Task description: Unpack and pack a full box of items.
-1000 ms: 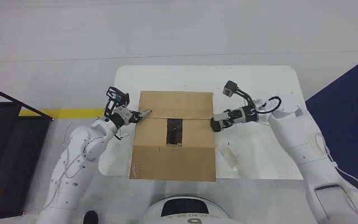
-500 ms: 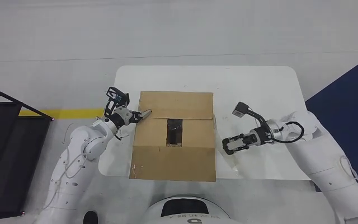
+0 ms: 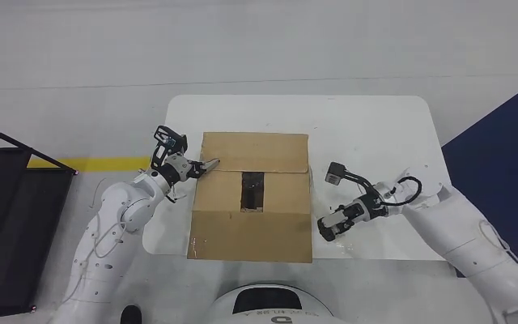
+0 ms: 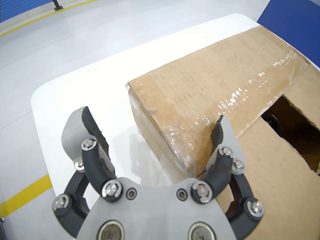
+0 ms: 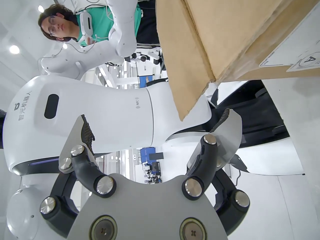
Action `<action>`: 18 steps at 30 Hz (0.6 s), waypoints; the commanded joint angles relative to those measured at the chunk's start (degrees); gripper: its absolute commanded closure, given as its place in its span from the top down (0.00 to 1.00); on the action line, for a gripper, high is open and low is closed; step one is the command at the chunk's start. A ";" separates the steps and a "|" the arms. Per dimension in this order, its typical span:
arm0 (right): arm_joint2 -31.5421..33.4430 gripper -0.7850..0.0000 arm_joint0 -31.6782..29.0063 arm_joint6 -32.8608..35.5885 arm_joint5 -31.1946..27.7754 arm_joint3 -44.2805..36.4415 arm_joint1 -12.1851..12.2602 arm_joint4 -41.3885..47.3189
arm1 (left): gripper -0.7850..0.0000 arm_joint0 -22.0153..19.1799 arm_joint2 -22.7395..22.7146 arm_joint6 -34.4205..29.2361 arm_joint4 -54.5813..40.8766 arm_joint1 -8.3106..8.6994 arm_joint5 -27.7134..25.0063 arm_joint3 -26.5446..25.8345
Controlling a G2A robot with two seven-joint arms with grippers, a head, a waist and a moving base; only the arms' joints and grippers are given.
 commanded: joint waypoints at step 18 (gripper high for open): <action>-8.95 1.00 3.88 0.00 -4.52 0.63 1.02 5.42 | 1.00 0.00 0.00 0.00 0.00 0.00 0.00 0.00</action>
